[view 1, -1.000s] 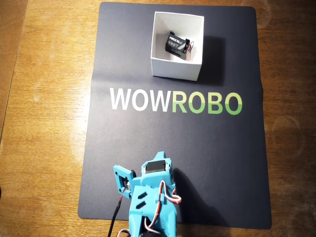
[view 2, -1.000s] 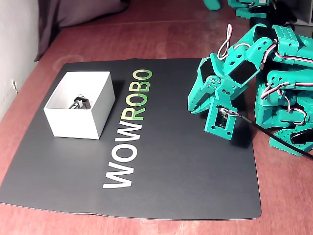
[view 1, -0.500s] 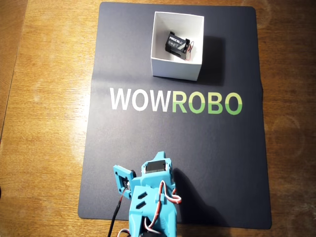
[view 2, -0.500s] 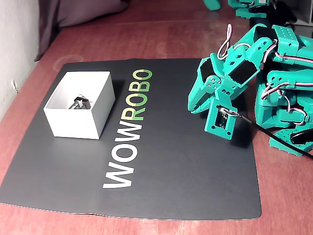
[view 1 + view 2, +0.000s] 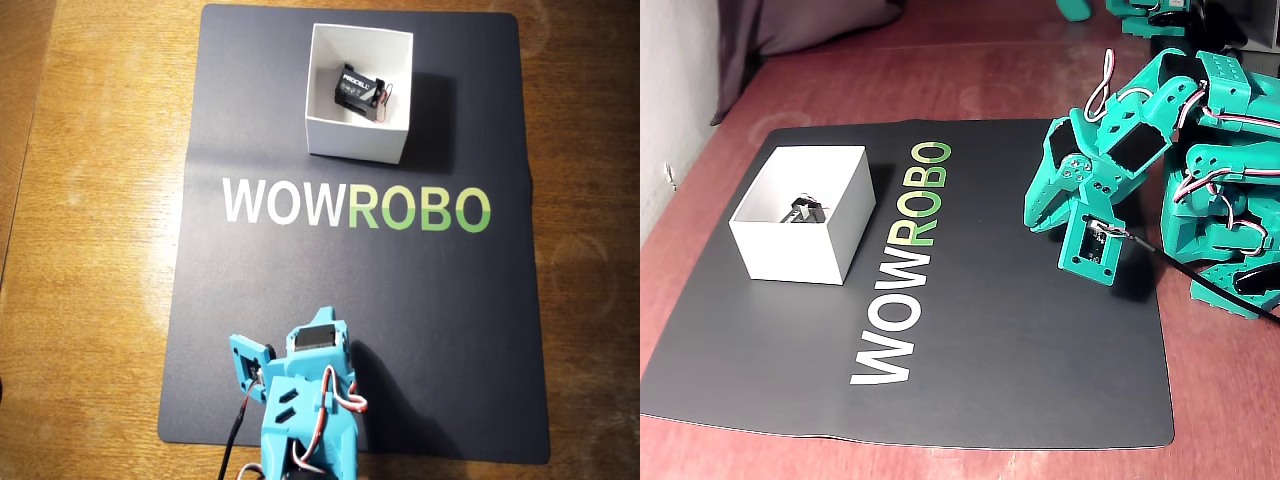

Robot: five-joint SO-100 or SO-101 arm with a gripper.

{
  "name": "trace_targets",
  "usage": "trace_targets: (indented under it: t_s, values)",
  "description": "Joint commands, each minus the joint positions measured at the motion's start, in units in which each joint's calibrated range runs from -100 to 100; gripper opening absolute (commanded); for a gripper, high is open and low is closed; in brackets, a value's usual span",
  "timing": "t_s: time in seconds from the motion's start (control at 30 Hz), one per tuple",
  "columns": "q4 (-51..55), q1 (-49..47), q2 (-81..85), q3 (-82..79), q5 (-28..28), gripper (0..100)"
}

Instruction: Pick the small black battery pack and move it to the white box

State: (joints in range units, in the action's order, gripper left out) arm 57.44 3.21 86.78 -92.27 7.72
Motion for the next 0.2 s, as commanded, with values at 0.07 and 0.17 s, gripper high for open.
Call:
trace_targets:
  t_s: [0.07,0.17]
  values:
    - [-0.4,0.6,0.5,0.3,0.3,1]
    - [-0.4,0.6,0.5,0.3,0.3,1]
